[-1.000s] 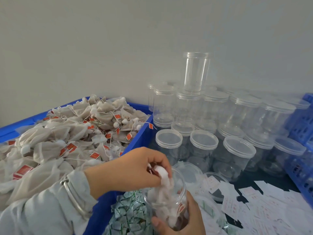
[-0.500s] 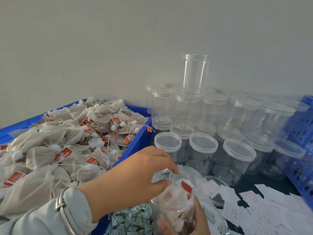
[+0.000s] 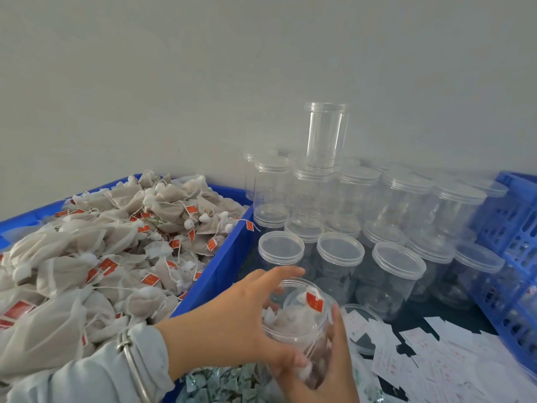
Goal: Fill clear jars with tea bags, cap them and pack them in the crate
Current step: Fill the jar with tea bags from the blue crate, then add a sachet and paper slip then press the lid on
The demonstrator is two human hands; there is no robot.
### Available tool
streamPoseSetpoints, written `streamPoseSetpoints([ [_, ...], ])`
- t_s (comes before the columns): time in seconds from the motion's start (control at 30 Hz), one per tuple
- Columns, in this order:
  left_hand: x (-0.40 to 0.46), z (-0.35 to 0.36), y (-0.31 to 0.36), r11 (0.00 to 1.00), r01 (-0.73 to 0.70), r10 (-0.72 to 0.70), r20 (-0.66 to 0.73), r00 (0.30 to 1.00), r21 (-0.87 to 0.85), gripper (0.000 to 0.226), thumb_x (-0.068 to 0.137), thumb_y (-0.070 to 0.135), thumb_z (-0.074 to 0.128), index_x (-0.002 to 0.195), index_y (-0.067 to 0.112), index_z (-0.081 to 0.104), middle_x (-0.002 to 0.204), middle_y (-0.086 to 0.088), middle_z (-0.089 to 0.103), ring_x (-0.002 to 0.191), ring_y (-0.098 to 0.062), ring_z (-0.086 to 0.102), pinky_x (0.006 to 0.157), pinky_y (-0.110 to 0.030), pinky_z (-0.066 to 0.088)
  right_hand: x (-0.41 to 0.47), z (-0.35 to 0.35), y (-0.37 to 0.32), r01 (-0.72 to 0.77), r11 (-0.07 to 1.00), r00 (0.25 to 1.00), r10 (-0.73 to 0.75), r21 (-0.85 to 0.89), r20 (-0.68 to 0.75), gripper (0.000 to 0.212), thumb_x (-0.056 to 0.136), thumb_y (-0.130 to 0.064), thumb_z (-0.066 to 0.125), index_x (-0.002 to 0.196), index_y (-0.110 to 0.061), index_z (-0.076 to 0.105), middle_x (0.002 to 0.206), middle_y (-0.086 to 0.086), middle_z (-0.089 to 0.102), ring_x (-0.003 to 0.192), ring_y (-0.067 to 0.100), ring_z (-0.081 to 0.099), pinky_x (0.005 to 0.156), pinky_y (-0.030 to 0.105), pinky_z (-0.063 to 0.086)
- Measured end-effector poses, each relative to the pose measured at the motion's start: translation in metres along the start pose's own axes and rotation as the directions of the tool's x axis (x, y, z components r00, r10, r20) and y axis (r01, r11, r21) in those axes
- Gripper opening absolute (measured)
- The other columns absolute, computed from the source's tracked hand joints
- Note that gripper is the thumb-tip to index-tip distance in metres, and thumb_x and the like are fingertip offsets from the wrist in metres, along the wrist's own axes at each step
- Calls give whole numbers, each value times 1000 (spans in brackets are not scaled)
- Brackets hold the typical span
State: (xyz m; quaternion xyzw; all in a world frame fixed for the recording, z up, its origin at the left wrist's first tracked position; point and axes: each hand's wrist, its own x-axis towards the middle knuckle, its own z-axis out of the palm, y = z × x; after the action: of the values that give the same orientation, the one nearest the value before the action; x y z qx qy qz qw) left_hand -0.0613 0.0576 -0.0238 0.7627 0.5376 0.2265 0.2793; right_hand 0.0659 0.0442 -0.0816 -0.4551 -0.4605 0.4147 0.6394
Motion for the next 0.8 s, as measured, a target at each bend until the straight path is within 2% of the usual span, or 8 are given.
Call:
streamPoseSetpoints([
  [0.1,1,-1,0,995,0,-10,-111,994,-95,91,49,69,75,113,80,12,122,31,39,105,18,46,91,-18,46,5,-19,2,329,900,937,-273,-287,216,112,49,-1,88,137,-45,33,135,-4,42,121,-2,43,80,-2,37],
  [0.17,2,-2,-1,994,-18,-1,-172,985,-106,95,47,68,75,116,79,11,124,35,37,106,18,46,91,-17,46,15,-36,-5,542,761,831,-423,-357,362,98,55,-41,74,139,-45,25,140,-11,36,125,-15,32,85,-2,36],
  [0.3,1,-2,-5,998,-52,43,-194,980,-45,106,51,62,75,127,73,3,131,38,33,112,17,43,93,-12,42,31,-35,-25,716,617,680,-513,-327,523,59,82,-50,48,135,-26,50,144,-14,44,137,5,30,111,21,28],
  [0.37,3,-1,-6,998,-55,45,-197,979,-44,109,55,54,79,131,69,3,132,34,36,112,14,45,95,-16,43,35,-31,-36,822,387,569,-545,-418,616,54,94,-53,33,116,-16,66,124,-10,62,129,11,44,109,46,34],
  [0.47,4,-1,-8,997,-76,69,-241,968,-22,105,60,45,80,128,72,5,131,29,41,110,14,47,95,-13,42,33,-18,-51,865,217,502,-410,-453,762,68,95,-59,15,103,-20,70,88,-13,70,100,8,62,106,44,31],
  [0.6,5,-4,-14,996,-76,87,-248,965,53,107,63,35,80,141,55,10,128,23,47,108,8,50,94,-18,45,35,-6,-62,833,246,533,-121,-495,837,77,81,-70,9,141,-33,36,99,-14,68,102,-1,58,119,31,5],
  [0.67,5,-8,-17,999,-45,36,-257,966,-27,108,55,45,78,142,50,15,123,22,52,105,10,53,87,-15,48,40,-9,-61,792,419,561,-212,-444,800,68,83,-65,22,137,-30,44,107,-16,66,106,-3,55,118,34,11],
  [0.8,8,-17,-25,976,24,-111,-403,909,-214,108,51,51,83,143,43,25,111,30,49,100,8,53,74,-8,41,42,-31,-43,674,645,734,-527,-361,428,28,88,-40,47,109,-29,61,103,-18,63,99,-2,57,92,21,43],
])
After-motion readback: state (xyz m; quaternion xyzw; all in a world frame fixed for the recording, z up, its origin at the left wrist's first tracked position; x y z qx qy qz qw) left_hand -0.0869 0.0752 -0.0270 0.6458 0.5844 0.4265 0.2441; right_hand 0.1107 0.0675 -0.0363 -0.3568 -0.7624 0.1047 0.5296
